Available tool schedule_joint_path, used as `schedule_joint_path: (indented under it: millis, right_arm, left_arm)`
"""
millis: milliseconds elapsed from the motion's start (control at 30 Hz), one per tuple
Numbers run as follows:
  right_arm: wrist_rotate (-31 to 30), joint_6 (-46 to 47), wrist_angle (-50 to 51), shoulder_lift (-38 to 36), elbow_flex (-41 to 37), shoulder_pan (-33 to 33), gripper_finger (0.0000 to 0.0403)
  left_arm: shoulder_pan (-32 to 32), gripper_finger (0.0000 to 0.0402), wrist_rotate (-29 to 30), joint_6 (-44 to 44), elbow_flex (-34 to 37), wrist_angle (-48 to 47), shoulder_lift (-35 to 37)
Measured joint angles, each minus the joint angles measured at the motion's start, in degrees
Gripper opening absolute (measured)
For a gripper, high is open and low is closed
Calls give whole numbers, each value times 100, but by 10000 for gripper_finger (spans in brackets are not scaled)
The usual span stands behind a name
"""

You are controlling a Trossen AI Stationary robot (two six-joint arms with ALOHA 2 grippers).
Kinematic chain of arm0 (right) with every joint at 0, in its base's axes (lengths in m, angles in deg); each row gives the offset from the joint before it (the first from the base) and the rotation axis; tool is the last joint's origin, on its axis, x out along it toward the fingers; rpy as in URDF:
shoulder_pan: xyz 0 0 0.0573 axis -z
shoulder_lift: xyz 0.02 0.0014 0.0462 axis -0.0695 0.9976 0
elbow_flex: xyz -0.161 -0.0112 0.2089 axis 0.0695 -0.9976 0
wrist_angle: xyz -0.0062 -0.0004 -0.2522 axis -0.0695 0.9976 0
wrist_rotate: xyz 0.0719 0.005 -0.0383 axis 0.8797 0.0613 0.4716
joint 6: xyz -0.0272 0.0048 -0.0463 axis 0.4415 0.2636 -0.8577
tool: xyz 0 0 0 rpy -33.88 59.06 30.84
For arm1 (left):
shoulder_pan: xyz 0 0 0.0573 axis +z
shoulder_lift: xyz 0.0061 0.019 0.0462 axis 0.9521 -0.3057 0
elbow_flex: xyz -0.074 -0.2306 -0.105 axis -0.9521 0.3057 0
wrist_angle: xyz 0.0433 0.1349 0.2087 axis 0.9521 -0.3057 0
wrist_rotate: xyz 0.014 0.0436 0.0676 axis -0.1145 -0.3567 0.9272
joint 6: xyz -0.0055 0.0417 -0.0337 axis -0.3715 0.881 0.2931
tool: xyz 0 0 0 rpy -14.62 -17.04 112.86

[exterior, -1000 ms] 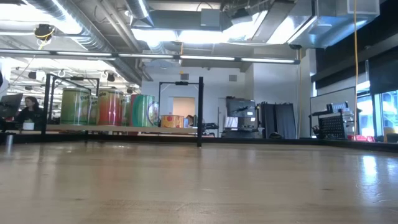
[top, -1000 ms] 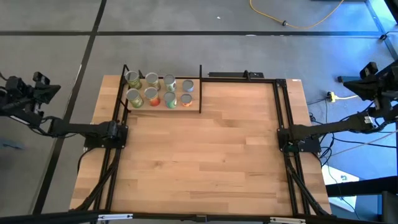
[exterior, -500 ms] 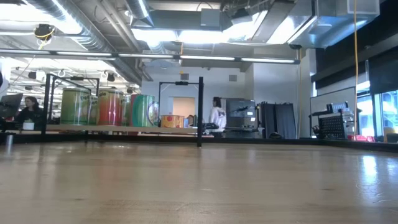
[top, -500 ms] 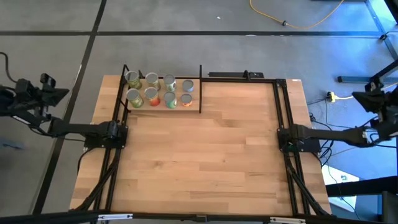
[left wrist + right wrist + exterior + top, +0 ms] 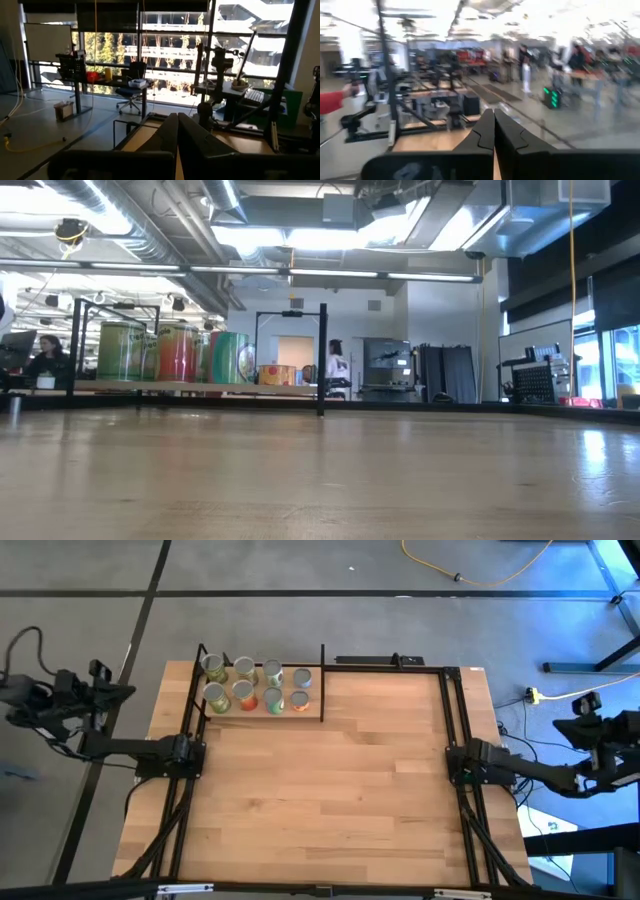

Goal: Pick and place cans onto a shelf
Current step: Return to Home Position

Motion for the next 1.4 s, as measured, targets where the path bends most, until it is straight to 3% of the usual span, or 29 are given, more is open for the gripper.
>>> schedule_joint_path:
  millis: [100, 300, 567, 1100, 1400]
  right_arm:
    - [461, -245, -278, -16, -266, 151, 2]
    - [616, -598, -701, -18, -1028, 319, 2]
    - [1082, -815, -2602, -18, -2657, 324, 2]
    - [1376, -854, -5339, -18, -5283, 322, 2]
    - [1624, -434, -6821, -20, -6607, 320, 2]
  left_arm:
    - [0, 0, -25, 176, 294, 310, -2]
    - [0, 0, -140, 444, 1007, 1121, -2]
    - [-4, 0, -924, 743, 2107, 2437, -2]
    - [-4, 0, -879, 714, 4373, 4249, -2]
    - [-4, 0, -879, 693, 5496, 5220, -2]
